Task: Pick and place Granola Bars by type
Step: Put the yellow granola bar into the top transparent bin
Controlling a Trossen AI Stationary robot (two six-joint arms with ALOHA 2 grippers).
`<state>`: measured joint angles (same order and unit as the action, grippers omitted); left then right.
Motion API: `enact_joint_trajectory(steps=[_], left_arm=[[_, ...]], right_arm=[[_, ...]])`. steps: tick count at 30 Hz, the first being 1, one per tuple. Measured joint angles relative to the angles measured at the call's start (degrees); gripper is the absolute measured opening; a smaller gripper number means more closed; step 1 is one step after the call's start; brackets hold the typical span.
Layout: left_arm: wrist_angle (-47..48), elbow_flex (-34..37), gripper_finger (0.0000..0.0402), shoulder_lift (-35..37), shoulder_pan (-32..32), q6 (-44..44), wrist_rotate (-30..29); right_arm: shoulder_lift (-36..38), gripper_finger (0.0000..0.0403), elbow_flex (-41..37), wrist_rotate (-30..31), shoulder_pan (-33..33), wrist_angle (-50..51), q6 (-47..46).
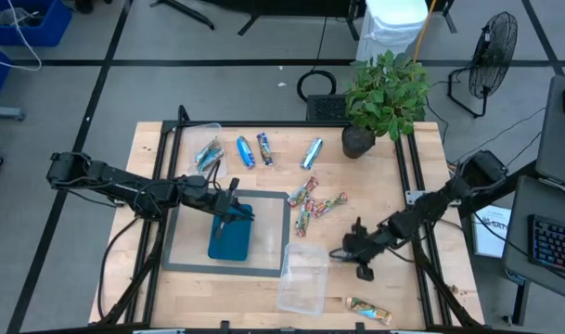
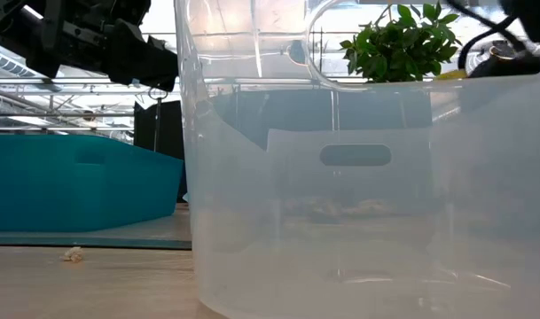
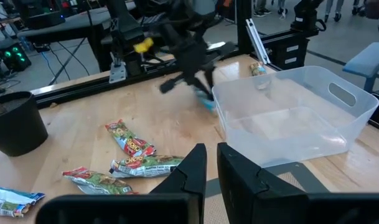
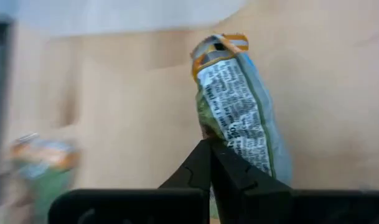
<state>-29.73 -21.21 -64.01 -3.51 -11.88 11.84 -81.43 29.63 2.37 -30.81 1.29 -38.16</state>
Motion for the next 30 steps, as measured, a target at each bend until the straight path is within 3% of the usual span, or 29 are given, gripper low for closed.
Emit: enact_joint_trajectory(steps=[3,9,15,19,25,30], left_arm=[[0.5,0.0,0.0047,0.0,0.0,0.0,0.0],[1.4,0.0,0.0047,0.0,0.0,0.1,-0.2],[1.3,0.0,0.0047,0.0,0.0,0.1,-0.6],[1.4,0.0,0.0047,0.0,0.0,0.1,-1.4],[1.7,0.0,0.0047,0.0,0.0,0.1,-1.4],[1.7,0.0,0.0047,0.0,0.0,0.1,-1.4]], right_arm=[[3.2,0.0,-0.1,2.3,1.7,3.7,3.0],[13.3,0.0,4.4,12.5,0.7,14.1,10.2],[17.7,0.0011,4.5,15.6,3.3,27.3,3.1],[17.6,0.0059,3.7,15.5,5.2,36.1,-3.2],[18.2,0.0164,1.5,12.7,7.4,35.1,-8.2],[18.5,0.0218,0.2,7.4,8.8,31.0,-12.1]])
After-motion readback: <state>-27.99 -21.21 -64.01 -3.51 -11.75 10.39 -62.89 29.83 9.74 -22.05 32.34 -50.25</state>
